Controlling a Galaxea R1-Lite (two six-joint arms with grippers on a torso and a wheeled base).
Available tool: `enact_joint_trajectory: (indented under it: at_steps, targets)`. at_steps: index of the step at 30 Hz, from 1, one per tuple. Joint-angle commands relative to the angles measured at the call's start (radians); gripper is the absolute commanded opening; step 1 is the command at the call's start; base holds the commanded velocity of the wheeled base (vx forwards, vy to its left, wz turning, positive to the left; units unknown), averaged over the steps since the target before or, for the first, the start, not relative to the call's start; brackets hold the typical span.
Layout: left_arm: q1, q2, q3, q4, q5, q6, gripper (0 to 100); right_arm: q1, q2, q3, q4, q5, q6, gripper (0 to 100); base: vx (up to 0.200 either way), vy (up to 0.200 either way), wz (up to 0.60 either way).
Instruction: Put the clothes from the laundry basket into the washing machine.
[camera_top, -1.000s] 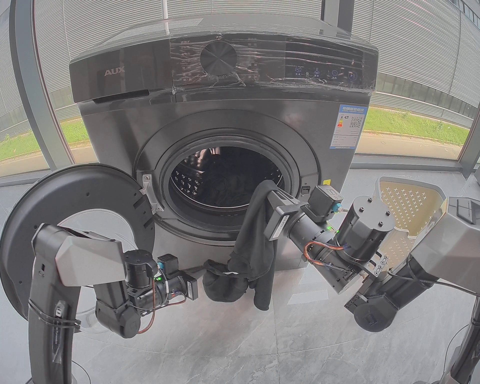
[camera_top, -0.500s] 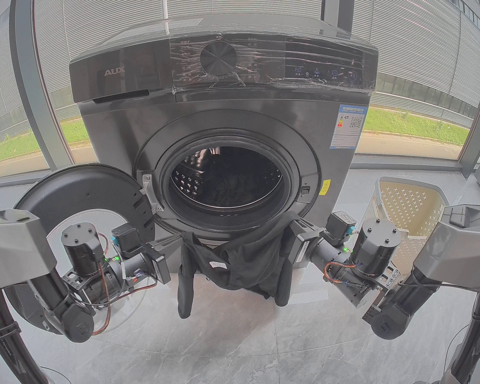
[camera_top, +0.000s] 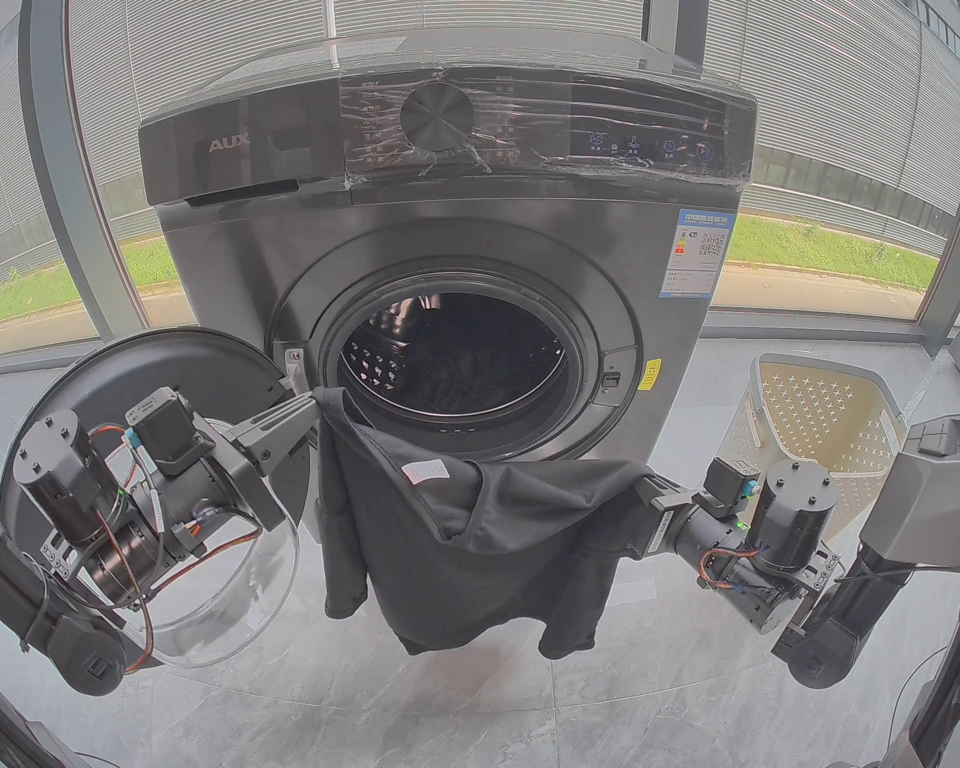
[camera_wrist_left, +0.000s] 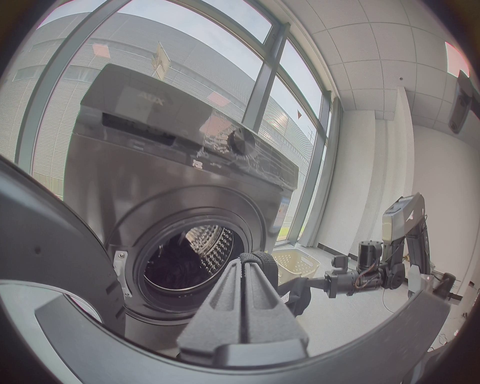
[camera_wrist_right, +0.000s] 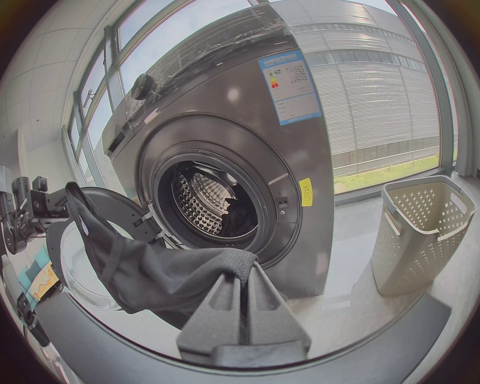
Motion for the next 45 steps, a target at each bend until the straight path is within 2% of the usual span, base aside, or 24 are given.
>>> enact_joint_trajectory:
  at_steps: [1, 5, 10, 20, 25, 29, 31, 37, 45]
  targets:
    - [0.029, -0.049, -0.007, 0.001, 0.001, -0.013, 0, -0.02, 0.023, 0.01, 0.0, 0.003, 0.01, 0, 0.0, 0.0, 0.0]
    - [0.044, -0.052, -0.008, 0.001, 0.001, -0.032, 0, -0.038, 0.039, 0.012, 0.0, 0.01, 0.053, 0, 0.0, 0.0, 0.0]
    - [0.045, -0.054, -0.005, 0.001, 0.001, -0.032, 0, -0.04, 0.072, 0.009, -0.001, 0.012, 0.084, 0, 0.0, 0.0, 0.0]
    - [0.05, -0.054, -0.001, 0.001, 0.001, -0.032, 0, -0.052, 0.078, -0.007, -0.001, 0.012, 0.084, 0, 0.0, 0.0, 0.0]
    - [0.033, -0.052, 0.001, 0.001, 0.001, -0.029, 0, -0.034, 0.08, 0.005, -0.001, 0.014, 0.087, 0, 0.0, 0.0, 0.0]
    - [-0.005, -0.038, -0.02, 0.001, 0.004, -0.026, 0, 0.021, 0.115, 0.021, 0.0, 0.04, 0.087, 0, 0.0, 0.0, 0.0]
    - [-0.011, -0.026, -0.037, 0.002, 0.004, -0.026, 0, 0.021, 0.169, 0.015, -0.001, 0.06, 0.084, 0, 0.0, 0.0, 0.0]
    - [-0.016, 0.008, -0.051, 0.002, 0.004, -0.023, 0, 0.029, 0.286, -0.048, 0.0, 0.099, 0.076, 0, 0.0, 0.0, 0.0]
    - [-0.034, 0.008, -0.042, 0.002, 0.007, -0.023, 0, 0.046, 0.425, -0.131, -0.001, 0.102, 0.07, 0, 0.0, 0.0, 0.0]
